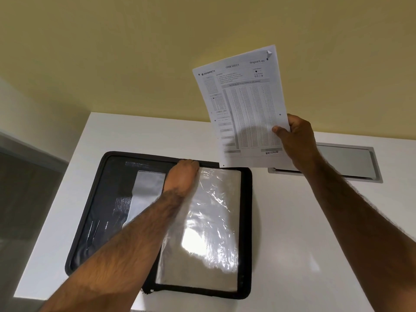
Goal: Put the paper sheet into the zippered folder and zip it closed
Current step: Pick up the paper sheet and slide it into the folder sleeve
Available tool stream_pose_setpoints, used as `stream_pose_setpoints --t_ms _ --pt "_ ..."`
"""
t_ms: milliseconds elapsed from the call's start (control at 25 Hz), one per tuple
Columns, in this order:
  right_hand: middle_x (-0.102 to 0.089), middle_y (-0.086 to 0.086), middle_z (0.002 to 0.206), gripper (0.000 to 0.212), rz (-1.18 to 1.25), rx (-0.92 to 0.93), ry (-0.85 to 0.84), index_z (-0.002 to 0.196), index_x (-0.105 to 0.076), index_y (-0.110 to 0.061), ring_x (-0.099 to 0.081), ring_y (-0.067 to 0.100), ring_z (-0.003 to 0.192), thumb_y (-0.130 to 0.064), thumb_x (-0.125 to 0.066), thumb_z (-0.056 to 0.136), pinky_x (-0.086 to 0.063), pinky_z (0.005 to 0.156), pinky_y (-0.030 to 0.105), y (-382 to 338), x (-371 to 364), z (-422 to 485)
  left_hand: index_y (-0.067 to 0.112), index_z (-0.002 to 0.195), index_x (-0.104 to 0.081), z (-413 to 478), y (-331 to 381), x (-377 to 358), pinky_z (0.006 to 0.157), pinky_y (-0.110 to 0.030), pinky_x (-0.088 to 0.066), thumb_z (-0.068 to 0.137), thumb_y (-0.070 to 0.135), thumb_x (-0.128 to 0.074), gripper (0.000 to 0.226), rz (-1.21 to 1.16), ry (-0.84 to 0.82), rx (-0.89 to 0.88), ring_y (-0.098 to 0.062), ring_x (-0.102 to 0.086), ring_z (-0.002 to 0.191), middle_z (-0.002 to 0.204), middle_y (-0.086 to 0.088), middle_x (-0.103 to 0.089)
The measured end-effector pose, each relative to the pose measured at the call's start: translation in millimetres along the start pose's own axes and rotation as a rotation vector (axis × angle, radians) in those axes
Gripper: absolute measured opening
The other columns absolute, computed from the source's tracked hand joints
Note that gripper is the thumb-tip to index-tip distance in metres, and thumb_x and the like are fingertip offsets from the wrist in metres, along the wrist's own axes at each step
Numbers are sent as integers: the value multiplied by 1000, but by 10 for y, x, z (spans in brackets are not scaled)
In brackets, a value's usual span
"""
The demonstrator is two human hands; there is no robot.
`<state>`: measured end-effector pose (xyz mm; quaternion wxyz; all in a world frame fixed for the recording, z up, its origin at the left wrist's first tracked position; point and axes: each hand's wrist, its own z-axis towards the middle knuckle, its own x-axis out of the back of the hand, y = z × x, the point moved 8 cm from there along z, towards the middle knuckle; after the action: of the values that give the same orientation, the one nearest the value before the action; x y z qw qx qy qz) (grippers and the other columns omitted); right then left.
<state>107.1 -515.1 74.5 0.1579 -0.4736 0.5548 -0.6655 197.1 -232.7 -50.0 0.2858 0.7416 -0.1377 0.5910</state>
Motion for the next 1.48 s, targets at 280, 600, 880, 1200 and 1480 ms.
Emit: stream_pose_setpoints --t_ms 280,600,880,1200,1480 --pt "-71 6 110 25 20 -6 -34 115 -69 -15 -69 25 95 -11 -58 93 -58 78 39 -95 -224 117 22 86 -62 -131 -57 -107 62 -39 -58 99 28 -48 20 50 -45 3 -26 -63 65 73 -1 -67" --pt "-66 -3 85 19 -192 68 -158 97 -72 -16 -58 15 75 -7 -58 88 -41 61 25 -137 -691 130 25 89 -53 -199 -38 -44 59 -33 -49 97 31 -45 13 -46 -31 -2 -23 -60 75 80 4 -61" --pt "-66 1 81 14 -304 59 -165 89 -67 -19 -61 25 77 -12 -54 87 -46 63 32 -86 -802 165 26 99 -70 -142 77 -13 77 -30 -51 96 30 -53 17 -282 -133 -42 -13 -63 91 101 10 -66" --pt "-64 0 91 17 -160 -34 -223 97 -69 -13 -58 17 79 -6 -58 87 -40 60 24 -57 -1052 215 29 86 -65 -13 135 -10 77 -37 -57 94 29 -55 14 -486 -212 0 -7 -66 79 83 11 -71" --pt "-68 8 125 39 -31 -124 -283 129 -64 -8 -66 25 107 -6 -61 90 -50 74 24 39 -1355 229 20 91 -75 45 379 9 83 -34 -56 94 19 -63 12 -513 -263 -31 -13 -64 86 96 5 -67"
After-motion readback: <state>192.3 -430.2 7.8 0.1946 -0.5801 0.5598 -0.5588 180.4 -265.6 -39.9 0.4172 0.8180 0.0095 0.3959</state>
